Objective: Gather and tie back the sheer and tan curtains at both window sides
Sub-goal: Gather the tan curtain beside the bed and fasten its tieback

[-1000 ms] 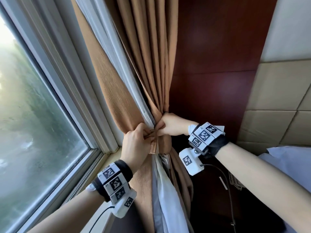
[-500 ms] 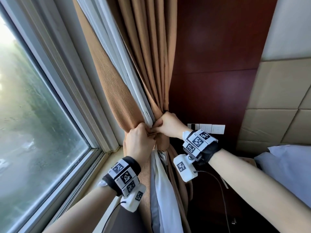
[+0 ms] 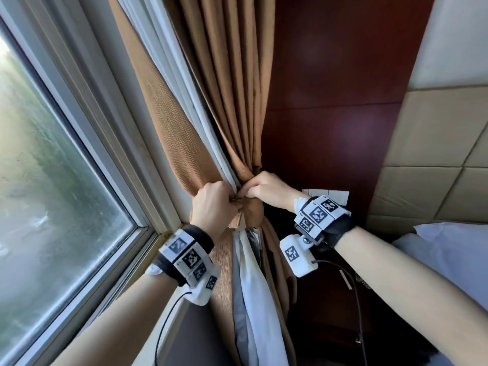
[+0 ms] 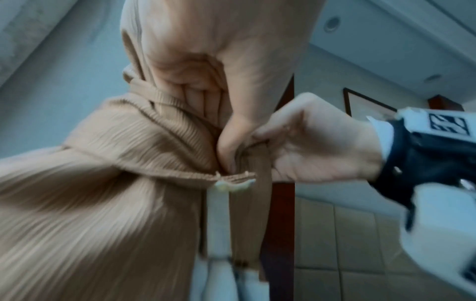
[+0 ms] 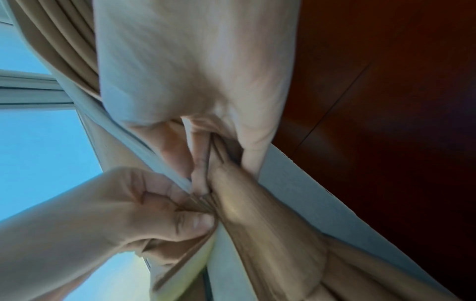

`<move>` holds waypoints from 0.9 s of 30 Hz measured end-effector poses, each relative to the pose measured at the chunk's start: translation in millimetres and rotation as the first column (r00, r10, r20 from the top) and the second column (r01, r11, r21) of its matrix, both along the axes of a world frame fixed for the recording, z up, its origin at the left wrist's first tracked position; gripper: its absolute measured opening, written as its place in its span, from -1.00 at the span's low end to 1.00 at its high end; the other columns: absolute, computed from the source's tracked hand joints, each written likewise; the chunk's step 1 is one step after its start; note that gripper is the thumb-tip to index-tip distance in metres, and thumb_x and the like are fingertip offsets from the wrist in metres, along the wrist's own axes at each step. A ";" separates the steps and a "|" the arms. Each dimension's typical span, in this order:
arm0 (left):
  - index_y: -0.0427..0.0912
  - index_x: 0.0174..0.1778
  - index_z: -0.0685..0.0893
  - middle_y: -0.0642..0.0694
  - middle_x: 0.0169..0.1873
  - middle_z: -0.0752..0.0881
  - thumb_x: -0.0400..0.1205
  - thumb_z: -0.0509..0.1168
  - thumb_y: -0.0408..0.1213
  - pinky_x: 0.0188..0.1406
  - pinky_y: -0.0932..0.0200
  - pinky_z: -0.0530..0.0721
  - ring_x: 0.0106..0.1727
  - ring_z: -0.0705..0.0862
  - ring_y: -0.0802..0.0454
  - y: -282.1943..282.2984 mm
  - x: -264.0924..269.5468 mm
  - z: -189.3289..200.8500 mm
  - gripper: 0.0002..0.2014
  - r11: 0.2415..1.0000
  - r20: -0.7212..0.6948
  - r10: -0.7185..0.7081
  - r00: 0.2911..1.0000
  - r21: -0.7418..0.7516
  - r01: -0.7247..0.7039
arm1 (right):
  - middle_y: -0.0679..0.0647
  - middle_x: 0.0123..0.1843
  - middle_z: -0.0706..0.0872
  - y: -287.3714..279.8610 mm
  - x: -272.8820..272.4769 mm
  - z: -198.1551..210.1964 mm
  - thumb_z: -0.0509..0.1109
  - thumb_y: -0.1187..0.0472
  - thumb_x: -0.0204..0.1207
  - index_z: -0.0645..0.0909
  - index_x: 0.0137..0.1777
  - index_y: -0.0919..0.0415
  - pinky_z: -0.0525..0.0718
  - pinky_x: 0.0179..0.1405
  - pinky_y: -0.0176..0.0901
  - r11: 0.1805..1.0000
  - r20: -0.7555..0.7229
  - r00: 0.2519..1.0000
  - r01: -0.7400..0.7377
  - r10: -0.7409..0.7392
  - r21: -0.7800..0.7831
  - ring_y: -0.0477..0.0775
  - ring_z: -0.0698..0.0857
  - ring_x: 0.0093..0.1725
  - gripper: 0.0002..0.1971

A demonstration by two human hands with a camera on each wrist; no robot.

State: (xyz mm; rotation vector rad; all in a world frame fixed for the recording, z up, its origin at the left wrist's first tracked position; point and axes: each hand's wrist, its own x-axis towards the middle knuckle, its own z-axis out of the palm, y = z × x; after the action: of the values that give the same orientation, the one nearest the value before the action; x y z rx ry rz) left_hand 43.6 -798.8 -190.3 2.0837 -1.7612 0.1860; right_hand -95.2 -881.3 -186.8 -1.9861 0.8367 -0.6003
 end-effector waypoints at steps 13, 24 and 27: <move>-0.08 -0.20 0.75 -0.06 -0.25 0.73 0.35 0.36 -0.20 -0.31 0.08 0.57 -0.15 0.70 -0.21 -24.4 -2.7 0.1 -0.84 0.997 0.001 0.064 0.998 0.030 -0.064 | 0.01 -0.56 0.56 47.9 13.9 -85.7 0.36 -0.46 0.28 0.59 -0.42 0.28 0.52 -0.37 -0.03 0.954 0.153 0.941 0.298 -0.301 0.041 0.01 0.56 -0.46 -0.31; -0.08 -0.20 0.77 0.01 -0.24 0.77 0.24 0.59 -0.10 -0.21 0.10 0.71 -0.17 0.72 -0.01 -32.4 9.2 16.2 -0.72 0.995 -0.155 -0.001 0.988 0.100 0.017 | -0.03 -0.45 0.60 39.2 8.6 -98.2 0.37 0.27 0.61 0.66 -0.30 0.27 0.46 -0.17 -0.22 0.896 0.374 0.898 0.045 -0.230 0.443 -0.13 0.53 -0.40 -0.77; -0.10 -0.25 0.75 0.02 -0.30 0.76 0.24 0.60 -0.15 -0.25 0.13 0.69 -0.20 0.72 0.00 -35.5 4.6 19.6 -0.75 0.989 -0.196 0.031 0.980 0.149 -0.002 | -0.06 -0.63 0.42 27.4 5.0 -99.2 0.37 0.31 0.62 0.63 -0.33 0.27 0.42 -0.27 -0.23 0.858 0.380 0.898 -0.006 -0.221 0.514 -0.13 0.38 -0.54 -0.74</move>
State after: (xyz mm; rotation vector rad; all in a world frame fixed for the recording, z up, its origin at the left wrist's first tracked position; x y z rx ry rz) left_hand 48.2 -834.4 -170.6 2.1364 -1.6831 -0.1479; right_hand -90.1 -853.9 -286.0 -1.2669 0.7391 -0.7598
